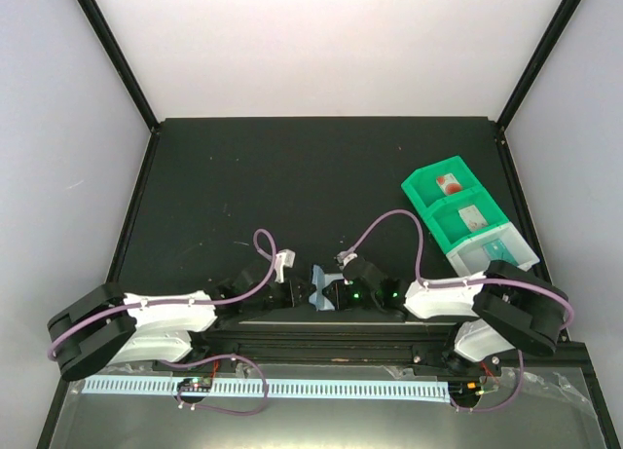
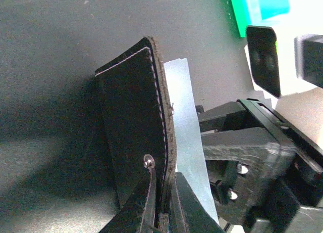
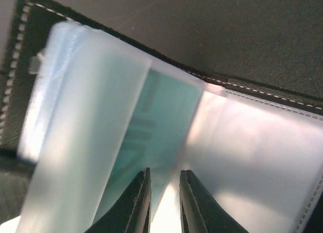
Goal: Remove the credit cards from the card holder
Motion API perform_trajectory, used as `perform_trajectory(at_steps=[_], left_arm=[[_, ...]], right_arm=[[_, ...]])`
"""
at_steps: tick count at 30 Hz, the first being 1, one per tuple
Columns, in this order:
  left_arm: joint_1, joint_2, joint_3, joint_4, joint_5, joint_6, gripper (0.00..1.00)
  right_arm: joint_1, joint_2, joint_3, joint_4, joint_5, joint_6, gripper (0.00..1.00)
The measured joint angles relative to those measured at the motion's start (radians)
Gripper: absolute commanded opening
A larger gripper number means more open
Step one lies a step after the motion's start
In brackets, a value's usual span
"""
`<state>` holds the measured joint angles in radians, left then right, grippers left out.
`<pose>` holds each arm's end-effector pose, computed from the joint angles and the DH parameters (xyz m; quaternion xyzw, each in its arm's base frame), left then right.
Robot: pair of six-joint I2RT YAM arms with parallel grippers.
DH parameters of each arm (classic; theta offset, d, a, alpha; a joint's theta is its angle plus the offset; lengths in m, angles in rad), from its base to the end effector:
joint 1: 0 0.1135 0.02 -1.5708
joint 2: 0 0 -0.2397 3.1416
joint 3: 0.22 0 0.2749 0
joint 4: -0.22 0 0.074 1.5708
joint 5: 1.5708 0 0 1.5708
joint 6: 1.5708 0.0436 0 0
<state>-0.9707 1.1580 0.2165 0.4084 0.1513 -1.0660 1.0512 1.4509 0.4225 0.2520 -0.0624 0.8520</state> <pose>0.1251 -0.1944 0.0920 -0.0038 0.8667 -0.4554 0.2036 0.1292 0.2314 0.0703 -0.1037 0.9159 0.3316 0.2010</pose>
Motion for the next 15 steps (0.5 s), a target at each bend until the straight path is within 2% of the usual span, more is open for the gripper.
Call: perform_trajectory(at_steps=[4,11,15], left_arm=[[-0.007,-0.024,0.008,-0.053,-0.027,0.003,0.01],[-0.014,-0.061,0.01,-0.121,-0.06,0.009,0.02],[-0.018,-0.072,0.011,-0.146,-0.074,0.01,0.02]], right_arm=[[0.0,-0.052,-0.004,-0.021,0.002,0.0,0.25],[0.0,-0.174,-0.002,-0.071,-0.001,-0.001,0.47],[0.0,-0.238,0.01,-0.104,0.001,0.005,0.49]])
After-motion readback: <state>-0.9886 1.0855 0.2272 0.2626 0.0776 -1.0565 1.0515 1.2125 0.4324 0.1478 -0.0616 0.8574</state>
